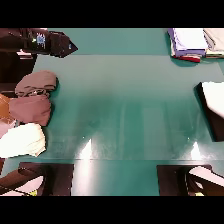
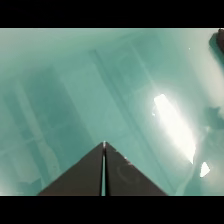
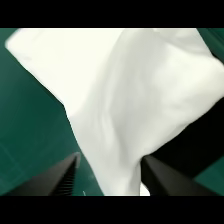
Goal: Fold the shirts.
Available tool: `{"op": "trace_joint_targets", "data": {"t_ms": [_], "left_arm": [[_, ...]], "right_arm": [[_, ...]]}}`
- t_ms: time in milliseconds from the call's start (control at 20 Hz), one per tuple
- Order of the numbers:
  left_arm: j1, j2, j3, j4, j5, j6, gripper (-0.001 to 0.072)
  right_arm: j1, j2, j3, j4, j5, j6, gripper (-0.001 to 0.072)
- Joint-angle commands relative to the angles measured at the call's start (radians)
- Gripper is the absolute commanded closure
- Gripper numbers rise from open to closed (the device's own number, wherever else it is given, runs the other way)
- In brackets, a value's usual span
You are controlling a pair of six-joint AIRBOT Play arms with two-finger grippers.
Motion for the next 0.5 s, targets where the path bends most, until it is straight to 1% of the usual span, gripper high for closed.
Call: {"op": "trace_joint_targets", "data": {"t_ms": [0,100,200,350,450], "left_arm": [[0.0,0.0,0.0,0.0,-0.001,0.006,0.0677],[0.0,0.0,0.0,0.0,-0.001,0.022,0.0677],[0.0,0.0,0.0,0.0,-0.001,0.021,0.0676],[0.0,0.0,0.0,0.006,0.003,0.022,0.0676],[0.0,0.0,0.0,0.008,-0.019,0.021,0.0676]], "right_arm": [[-0.067,0.049,-0.151,-0.128,0.01,0.0,0.0007],[-0.088,0.07,-0.149,-0.102,0.001,0.0,0.0011],[-0.061,0.102,-0.127,-0.021,-0.03,0.0,0.0013],[0.084,0.16,-0.119,0.174,-0.069,0.0,0.0015],[0.241,0.192,-0.117,0.278,-0.098,0.0,0.0016]]}}
